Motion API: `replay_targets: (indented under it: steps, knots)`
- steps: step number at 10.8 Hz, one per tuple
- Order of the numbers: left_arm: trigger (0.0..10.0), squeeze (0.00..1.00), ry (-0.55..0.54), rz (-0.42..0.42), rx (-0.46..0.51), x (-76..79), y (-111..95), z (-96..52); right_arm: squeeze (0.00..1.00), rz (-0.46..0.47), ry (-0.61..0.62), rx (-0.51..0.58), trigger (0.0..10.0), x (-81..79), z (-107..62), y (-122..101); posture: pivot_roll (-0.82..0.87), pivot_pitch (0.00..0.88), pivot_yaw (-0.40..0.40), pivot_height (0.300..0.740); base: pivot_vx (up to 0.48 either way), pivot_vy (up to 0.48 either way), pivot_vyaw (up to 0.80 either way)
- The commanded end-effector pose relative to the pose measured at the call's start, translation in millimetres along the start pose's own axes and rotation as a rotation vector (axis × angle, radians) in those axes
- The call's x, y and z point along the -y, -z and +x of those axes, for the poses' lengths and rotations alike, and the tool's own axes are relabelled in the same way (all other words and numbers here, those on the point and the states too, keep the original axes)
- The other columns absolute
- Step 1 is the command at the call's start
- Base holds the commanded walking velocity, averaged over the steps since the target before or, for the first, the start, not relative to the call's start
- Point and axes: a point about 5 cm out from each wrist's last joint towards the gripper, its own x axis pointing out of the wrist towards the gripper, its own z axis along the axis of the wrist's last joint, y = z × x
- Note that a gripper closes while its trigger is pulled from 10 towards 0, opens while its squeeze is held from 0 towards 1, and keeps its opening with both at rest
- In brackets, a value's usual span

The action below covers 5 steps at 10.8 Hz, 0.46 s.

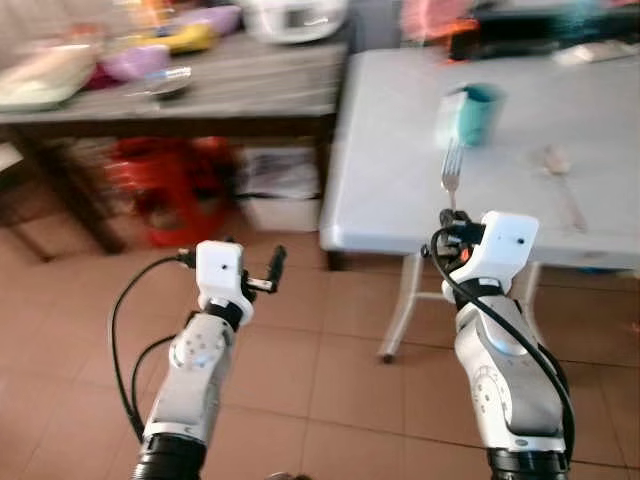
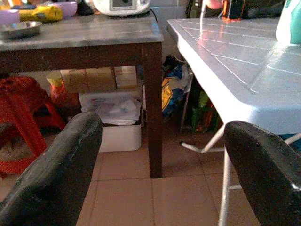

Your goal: Setting the table

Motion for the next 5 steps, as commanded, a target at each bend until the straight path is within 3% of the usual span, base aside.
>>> replay_targets:
  steps: [1,5]
  knots:
    - [10.0,0.00,0.013,0.009,0.020,2.8,-4.4,1.0,0.00,0.004,0.004,0.005,10.0,1.6,0.1,-0.8,-0.10,0.095,0.105,0.740,0.000,0.000,0.00]
    - [10.0,0.00,0.018,-0.014,0.005,4.7,-2.6,1.0,0.00,0.010,0.005,0.001,10.0,2.0,-0.5,-0.3,-0.11,0.098,0.105,0.740,0.000,0.000,0.00]
